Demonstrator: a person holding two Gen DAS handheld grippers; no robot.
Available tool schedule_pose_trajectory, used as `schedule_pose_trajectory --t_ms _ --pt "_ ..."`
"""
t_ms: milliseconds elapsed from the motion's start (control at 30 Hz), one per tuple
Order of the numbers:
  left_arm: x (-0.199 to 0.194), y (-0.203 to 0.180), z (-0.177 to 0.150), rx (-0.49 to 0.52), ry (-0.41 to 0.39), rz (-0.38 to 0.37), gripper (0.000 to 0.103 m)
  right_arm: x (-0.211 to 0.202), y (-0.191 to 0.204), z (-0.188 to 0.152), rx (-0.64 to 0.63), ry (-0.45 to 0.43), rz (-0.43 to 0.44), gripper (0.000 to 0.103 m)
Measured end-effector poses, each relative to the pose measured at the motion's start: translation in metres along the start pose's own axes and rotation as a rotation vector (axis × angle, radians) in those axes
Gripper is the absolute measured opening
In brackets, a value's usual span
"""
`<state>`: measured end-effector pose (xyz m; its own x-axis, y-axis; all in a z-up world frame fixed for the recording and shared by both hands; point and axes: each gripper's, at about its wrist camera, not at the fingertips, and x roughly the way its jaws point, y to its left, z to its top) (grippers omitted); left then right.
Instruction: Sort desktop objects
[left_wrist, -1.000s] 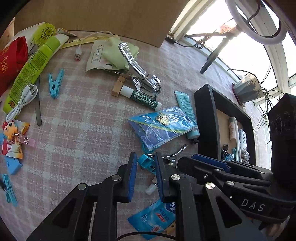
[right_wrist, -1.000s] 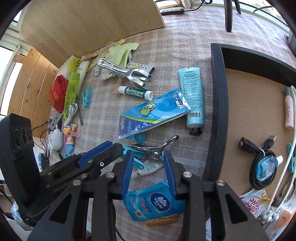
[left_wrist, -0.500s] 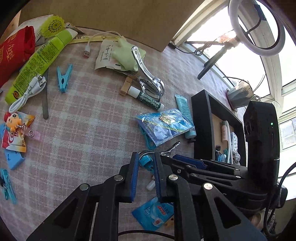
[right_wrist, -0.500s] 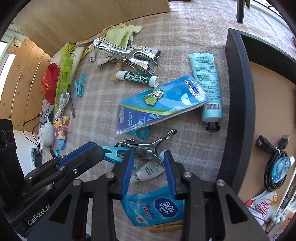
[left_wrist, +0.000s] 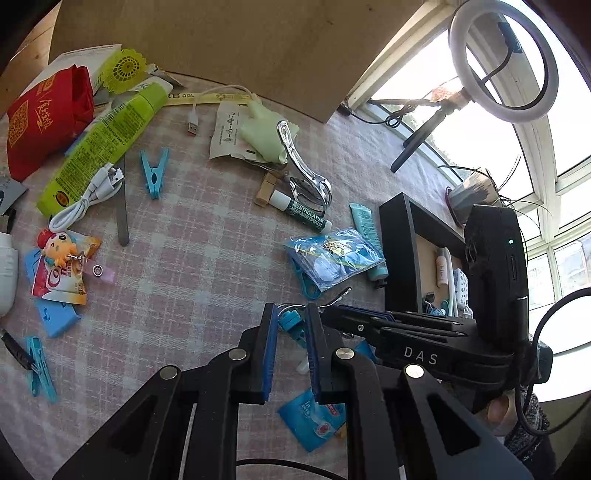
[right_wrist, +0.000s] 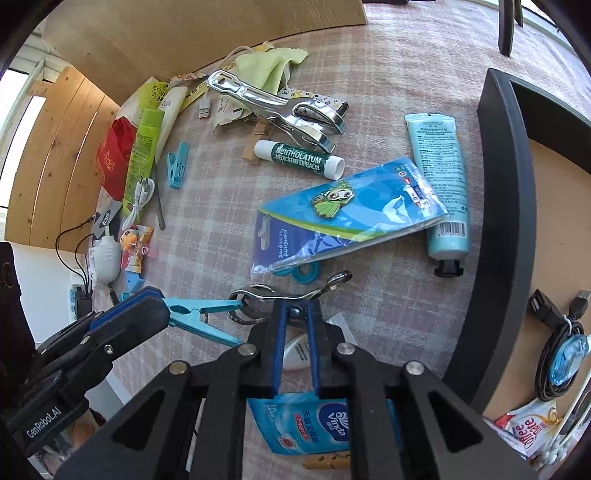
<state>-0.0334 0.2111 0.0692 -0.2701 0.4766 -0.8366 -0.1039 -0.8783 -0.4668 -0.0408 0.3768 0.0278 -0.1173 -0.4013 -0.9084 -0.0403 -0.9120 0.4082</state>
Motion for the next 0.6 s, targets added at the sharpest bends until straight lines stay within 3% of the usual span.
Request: schedule_pose_trajectory --t_ms 133,267,300,367,400,600 --pt "-0.002 0.005 0.000 -0.016 -0.008 0.000 0.014 0.000 -0.004 0.001 0.005 -0.013 -0.034 0.013" --pt "-0.004 0.008 -0.002 -0.020 -0.010 0.005 0.014 0.005 -0.013 0.002 0.067 0.019 0.051 0.015" --pt "-0.005 0.009 -0.003 -0.021 -0.010 0.008 0.014 0.004 -0.012 0.001 0.053 0.025 0.057 0.020" --pt "-0.006 0.012 -0.004 -0.028 -0.012 0.012 0.014 0.002 -0.006 -0.002 -0.007 0.026 0.021 0.036" --pt "-0.007 0.014 -0.004 -0.033 -0.014 0.013 0.014 0.001 -0.003 -0.003 -0.038 0.022 0.004 0.039" --pt "-0.006 0.015 -0.004 -0.039 -0.013 0.015 0.014 0.008 0.012 -0.006 -0.163 0.004 -0.109 0.039"
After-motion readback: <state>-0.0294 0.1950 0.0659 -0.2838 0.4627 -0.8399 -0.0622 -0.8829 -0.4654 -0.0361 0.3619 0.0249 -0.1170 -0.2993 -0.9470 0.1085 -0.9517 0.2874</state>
